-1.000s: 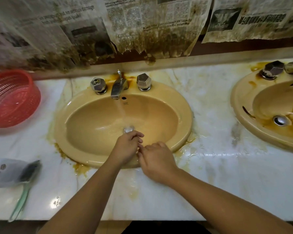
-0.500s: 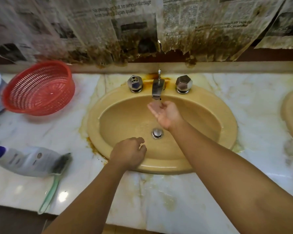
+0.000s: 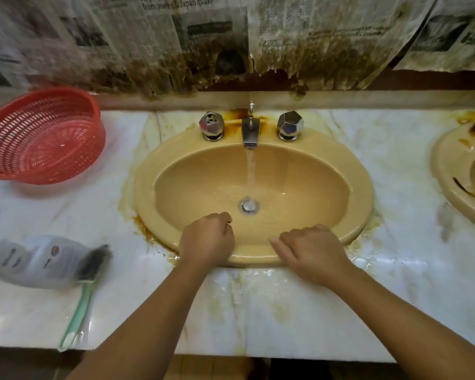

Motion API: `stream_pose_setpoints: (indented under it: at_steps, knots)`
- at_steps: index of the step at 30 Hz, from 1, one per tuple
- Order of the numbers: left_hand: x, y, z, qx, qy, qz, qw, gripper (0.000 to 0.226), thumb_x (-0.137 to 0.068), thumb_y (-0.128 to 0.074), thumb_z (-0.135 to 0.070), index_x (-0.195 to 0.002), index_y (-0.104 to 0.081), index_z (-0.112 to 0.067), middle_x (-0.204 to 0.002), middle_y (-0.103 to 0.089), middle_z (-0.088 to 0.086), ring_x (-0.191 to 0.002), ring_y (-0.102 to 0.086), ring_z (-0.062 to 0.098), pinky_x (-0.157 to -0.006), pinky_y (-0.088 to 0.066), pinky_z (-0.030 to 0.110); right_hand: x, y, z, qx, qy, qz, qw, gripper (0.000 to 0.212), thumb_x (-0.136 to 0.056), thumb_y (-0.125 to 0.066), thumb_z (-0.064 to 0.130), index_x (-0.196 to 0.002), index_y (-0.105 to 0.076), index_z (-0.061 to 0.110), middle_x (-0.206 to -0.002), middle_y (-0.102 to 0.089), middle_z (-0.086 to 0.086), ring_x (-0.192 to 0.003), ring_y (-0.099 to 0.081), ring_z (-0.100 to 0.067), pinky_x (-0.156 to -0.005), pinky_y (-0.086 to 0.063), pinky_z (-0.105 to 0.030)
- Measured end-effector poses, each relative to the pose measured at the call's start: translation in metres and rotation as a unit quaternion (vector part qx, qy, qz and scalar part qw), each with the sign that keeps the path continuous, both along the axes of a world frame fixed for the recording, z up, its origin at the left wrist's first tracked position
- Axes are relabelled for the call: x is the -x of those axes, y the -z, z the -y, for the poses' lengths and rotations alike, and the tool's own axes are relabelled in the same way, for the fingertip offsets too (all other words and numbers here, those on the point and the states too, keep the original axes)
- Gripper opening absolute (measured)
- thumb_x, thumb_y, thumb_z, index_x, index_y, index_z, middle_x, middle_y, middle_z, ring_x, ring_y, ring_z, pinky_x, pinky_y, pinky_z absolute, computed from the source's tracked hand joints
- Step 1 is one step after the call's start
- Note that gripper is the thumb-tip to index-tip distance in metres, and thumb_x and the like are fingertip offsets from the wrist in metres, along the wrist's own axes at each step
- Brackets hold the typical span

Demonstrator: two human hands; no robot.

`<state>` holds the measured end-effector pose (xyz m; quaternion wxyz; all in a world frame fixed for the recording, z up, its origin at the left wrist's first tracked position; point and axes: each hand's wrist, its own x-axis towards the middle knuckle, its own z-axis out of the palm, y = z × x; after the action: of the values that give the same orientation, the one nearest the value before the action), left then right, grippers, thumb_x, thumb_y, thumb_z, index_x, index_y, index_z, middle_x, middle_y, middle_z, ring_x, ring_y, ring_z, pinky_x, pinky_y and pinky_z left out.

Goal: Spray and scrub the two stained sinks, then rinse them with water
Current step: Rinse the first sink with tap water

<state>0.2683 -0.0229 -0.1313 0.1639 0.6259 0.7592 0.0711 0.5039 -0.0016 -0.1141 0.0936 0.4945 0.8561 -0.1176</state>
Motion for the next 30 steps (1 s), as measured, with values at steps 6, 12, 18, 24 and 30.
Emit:
stream_pose_setpoints:
  at_steps: [6,12,18,24,30]
  knots:
    - [0.01,0.006,0.018,-0.098,-0.021,-0.041,0.994,0.033,-0.083,-0.043,-0.027,-0.081,-0.074,-0.017,-0.072,-0.071,-0.001,-0.059,-0.059,0.026,-0.066,-0.042,0.031,0.06,0.002,0.011,0.038,-0.039,-0.028,0.998,0.048,-0.107,-0.021,0.048,-0.115,-0.063,0.026,-0.11,-0.072,-0.003,-0.097,-0.065,-0.028,-0.075,-0.034,-0.037]
    - [0.037,0.015,0.019,-0.09,-0.028,-0.075,0.993,0.042,-0.087,-0.036,-0.032,-0.087,-0.077,-0.025,-0.077,-0.069,-0.008,-0.082,-0.063,0.016,-0.12,-0.024,0.043,0.073,0.014,-0.041,0.182,0.053,-0.028,0.982,0.056,-0.105,-0.031,0.055,-0.069,-0.056,0.02,-0.083,-0.061,0.0,-0.086,-0.062,-0.026,-0.073,-0.044,-0.036]
    - [0.031,0.015,0.011,-0.088,-0.097,-0.049,0.99,0.043,-0.083,-0.04,-0.034,-0.1,-0.079,-0.026,-0.093,-0.073,-0.005,-0.105,-0.063,0.014,-0.126,-0.008,0.038,0.111,0.042,-0.139,0.455,0.51,-0.6,0.417,0.04,-0.108,-0.036,0.015,-0.132,-0.055,-0.01,-0.132,-0.062,-0.027,-0.121,-0.062,-0.037,-0.103,-0.053,-0.044]
    - [0.027,0.012,0.01,-0.138,-0.189,0.019,0.972,0.04,-0.082,-0.045,-0.02,-0.102,-0.079,-0.017,-0.112,-0.075,0.007,-0.128,-0.054,0.019,-0.126,-0.011,0.029,0.137,-0.006,-0.091,0.536,0.351,-0.629,0.44,0.043,-0.107,-0.038,0.019,-0.132,-0.058,-0.01,-0.128,-0.067,-0.027,-0.12,-0.067,-0.035,-0.108,-0.051,-0.046]
    - [0.024,0.008,0.007,-0.165,-0.264,0.046,0.949,0.054,-0.079,-0.037,-0.013,-0.116,-0.076,-0.014,-0.118,-0.074,0.005,-0.142,-0.044,0.019,-0.127,-0.007,0.031,0.067,-0.01,-0.008,0.179,-0.181,-0.133,0.958,0.051,-0.106,-0.017,0.063,-0.15,-0.038,0.048,-0.15,-0.052,0.016,-0.128,-0.057,-0.017,-0.097,-0.048,-0.039]
